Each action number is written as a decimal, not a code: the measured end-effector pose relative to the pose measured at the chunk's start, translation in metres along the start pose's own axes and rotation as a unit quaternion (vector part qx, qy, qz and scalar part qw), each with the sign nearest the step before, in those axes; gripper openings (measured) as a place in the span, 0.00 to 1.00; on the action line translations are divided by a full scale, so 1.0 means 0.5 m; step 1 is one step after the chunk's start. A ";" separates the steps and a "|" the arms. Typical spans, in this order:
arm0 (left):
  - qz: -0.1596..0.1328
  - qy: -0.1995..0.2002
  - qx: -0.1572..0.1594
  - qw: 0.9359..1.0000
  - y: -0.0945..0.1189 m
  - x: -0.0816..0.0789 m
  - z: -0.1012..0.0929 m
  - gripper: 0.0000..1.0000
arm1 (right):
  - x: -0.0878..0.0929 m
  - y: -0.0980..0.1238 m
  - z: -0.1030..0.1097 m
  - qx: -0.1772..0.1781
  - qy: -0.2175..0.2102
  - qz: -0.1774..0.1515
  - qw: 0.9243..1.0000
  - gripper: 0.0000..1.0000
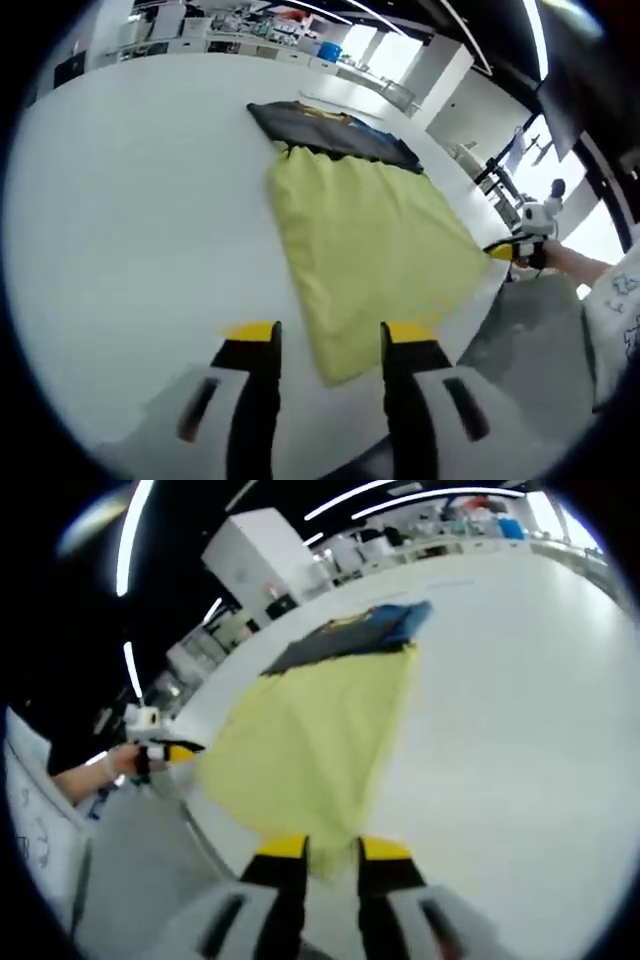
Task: Fold the garment on the visible template until the final outline fits inside the template.
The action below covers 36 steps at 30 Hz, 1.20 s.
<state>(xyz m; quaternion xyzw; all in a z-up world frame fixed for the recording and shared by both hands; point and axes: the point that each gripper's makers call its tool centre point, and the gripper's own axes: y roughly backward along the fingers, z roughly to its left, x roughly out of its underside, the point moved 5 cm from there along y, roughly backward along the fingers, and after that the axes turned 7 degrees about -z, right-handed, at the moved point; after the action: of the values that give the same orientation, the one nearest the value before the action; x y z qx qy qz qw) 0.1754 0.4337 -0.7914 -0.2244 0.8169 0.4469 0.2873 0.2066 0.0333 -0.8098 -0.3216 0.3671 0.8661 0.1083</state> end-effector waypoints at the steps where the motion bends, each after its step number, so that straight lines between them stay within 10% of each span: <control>1: -0.001 0.002 0.001 1.000 0.000 0.003 0.010 0.30 | 0.003 0.001 0.000 0.001 -0.002 0.004 1.000 0.07; 11: 0.012 0.018 0.004 1.000 0.001 0.016 0.034 0.09 | 0.009 0.010 0.004 -0.001 -0.025 0.006 1.000 0.00; 36: 0.037 0.050 0.013 0.998 0.008 0.059 0.006 0.00 | 0.023 0.059 0.007 0.007 -0.044 0.003 0.999 0.00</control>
<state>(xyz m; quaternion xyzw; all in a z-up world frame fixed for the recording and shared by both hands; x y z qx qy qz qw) 0.1523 0.4352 -0.8102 -0.2118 0.8439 0.4347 0.2323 0.1834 0.0144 -0.7986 -0.2813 0.3694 0.8770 0.1239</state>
